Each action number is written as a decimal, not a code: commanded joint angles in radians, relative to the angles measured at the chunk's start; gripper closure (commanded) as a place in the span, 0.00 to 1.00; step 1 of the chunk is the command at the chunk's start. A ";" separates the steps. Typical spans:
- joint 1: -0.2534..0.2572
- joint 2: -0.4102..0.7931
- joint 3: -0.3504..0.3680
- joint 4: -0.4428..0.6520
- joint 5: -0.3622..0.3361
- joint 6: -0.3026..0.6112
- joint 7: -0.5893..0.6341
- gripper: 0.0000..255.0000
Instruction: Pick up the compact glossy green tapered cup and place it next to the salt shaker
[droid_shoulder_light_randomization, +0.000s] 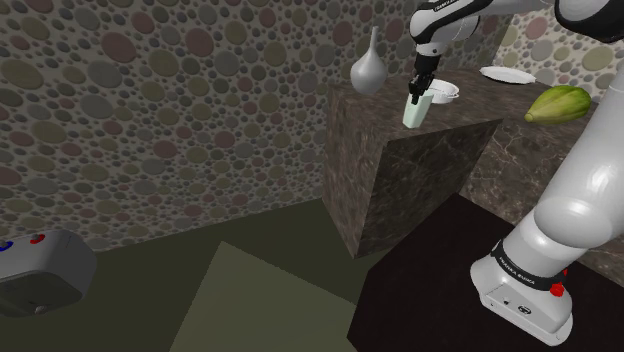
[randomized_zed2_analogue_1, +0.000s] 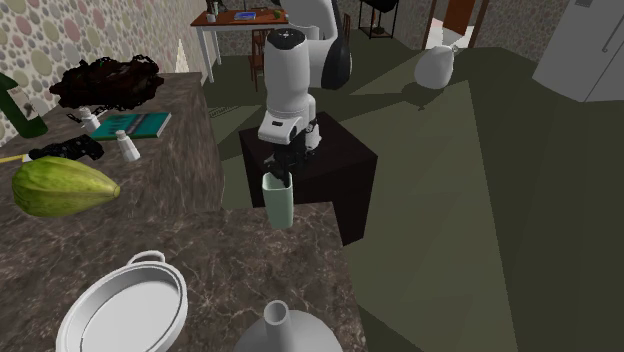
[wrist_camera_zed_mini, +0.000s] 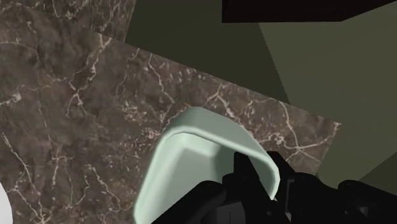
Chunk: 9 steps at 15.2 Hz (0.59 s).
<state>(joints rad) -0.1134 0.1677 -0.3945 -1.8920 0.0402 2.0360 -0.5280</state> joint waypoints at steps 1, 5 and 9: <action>0.000 0.000 0.000 0.000 0.000 0.000 0.000 1.00; 0.002 -0.017 -0.001 0.035 -0.008 -0.050 0.004 1.00; 0.003 -0.030 -0.002 0.073 -0.014 -0.100 0.007 1.00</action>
<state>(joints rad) -0.1112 0.1429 -0.3964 -1.8274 0.0289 1.9492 -0.5216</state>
